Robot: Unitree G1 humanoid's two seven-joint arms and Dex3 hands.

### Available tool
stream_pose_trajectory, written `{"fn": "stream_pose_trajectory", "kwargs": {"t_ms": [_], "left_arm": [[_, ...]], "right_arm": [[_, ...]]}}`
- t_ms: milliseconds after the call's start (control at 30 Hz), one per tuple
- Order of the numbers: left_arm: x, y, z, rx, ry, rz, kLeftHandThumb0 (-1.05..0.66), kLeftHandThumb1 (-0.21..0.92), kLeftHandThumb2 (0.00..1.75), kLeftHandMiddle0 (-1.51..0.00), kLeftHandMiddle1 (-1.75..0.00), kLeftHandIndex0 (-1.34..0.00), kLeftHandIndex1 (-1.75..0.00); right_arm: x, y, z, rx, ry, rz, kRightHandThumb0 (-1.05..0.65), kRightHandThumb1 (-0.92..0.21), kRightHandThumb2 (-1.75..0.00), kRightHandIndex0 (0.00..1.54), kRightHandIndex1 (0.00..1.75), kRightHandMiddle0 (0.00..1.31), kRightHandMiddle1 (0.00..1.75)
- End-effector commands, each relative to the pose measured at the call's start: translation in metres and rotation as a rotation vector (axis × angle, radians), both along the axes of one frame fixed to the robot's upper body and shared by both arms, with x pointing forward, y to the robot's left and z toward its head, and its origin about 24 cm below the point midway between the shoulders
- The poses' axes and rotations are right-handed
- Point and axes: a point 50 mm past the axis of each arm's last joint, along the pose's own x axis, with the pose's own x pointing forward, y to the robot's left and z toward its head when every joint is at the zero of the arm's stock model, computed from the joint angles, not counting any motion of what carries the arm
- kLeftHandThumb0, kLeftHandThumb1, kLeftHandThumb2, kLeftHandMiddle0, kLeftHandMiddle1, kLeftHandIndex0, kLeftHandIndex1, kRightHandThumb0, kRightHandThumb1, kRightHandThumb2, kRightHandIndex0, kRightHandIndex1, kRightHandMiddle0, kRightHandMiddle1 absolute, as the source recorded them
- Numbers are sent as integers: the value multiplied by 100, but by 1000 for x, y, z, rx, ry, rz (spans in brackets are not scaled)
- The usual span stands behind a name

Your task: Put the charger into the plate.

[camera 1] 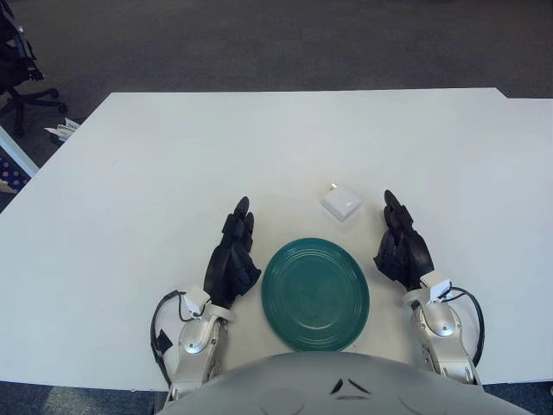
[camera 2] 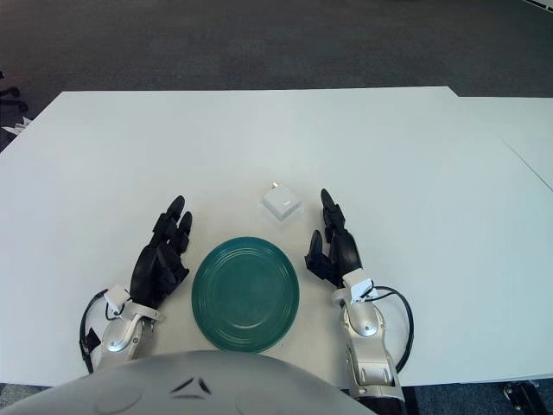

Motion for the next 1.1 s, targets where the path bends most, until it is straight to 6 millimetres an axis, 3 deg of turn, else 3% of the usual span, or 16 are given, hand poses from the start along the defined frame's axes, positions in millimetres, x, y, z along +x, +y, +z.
{"fn": "stream_pose_trajectory", "kwargs": {"t_ms": [0,767,833,967,1067], "left_arm": [[-2,-1,-9,0,60,5,-105,92,116,0,0,0,-13],[-1,-4,-11,5,71,2,-105,92,115,-1,0,0,-16],[0,-4,-11,2,79,4,-105,92,114,-1,0,0,-16],[0,-4,-13,-18,105,0,-105,92,108,0,0,0,-16],[1,-4,-14,-20,109,-4,-105,92,104,0,0,0,-16]], "right_arm": [[-3,-4,-8,6,54,-8,-105,-92,-106,0,0,0,0],[6,-8,0,4,11,-28,-102,-92,-103,0,0,1,0],[8,-6,7,0,-9,-34,-101,-92,-100,0,0,2,1],[20,-3,46,-83,-131,-74,-96,-92,-86,3,1,7,4],[23,-4,51,-134,-162,-96,-96,-92,-75,6,2,10,7]]}}
